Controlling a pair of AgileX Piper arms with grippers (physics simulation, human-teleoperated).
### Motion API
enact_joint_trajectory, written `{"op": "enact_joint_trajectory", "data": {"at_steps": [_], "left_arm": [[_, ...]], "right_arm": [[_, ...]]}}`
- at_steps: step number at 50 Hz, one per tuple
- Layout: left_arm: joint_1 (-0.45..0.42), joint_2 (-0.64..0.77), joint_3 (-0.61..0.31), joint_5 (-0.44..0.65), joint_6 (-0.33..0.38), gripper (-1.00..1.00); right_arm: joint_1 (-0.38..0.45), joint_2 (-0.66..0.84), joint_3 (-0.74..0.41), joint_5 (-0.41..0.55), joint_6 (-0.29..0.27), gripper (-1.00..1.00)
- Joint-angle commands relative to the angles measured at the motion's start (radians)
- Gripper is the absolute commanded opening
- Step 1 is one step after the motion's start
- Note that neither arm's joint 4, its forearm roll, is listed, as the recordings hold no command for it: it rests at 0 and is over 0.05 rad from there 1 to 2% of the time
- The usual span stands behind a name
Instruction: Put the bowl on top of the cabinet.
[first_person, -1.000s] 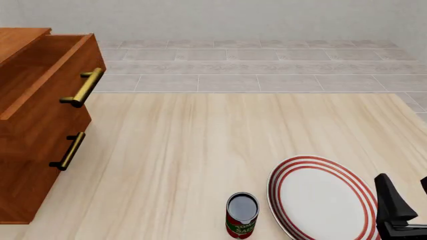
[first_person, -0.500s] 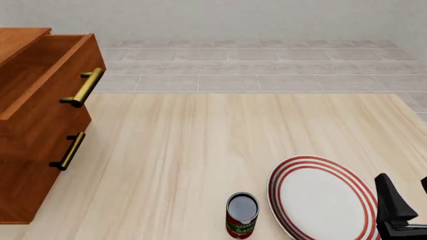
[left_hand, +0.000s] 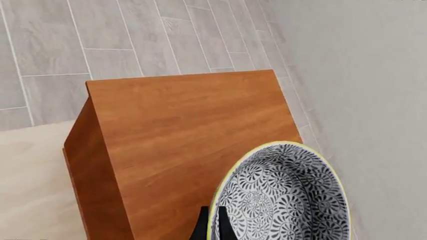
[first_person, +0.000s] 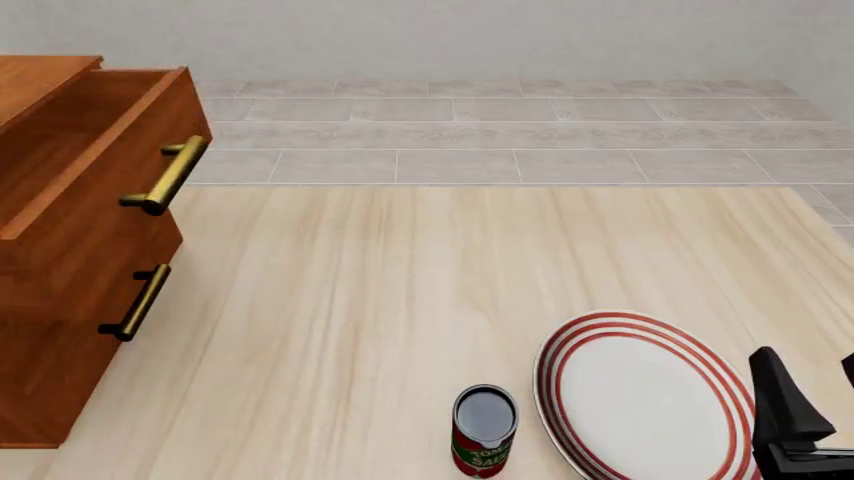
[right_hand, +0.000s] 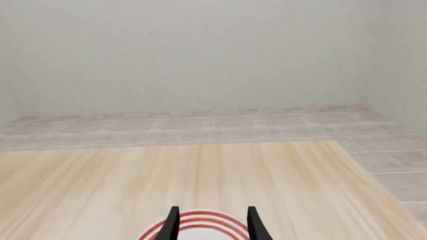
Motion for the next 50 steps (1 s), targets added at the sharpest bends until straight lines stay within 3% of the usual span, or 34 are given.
{"op": "enact_joint_trajectory", "data": {"at_steps": [1,50], "left_arm": [[0.005,0.002,0.010,-0.014,-0.003,-1.00],[0.018,0.003,0.064,-0.050,-0.030,-1.00]], "right_arm": [[0.000,0.000,0.001,-0.001,-0.001,1.00],[0.003,0.000,0.002,0.000,-0.006,1.00]]}}
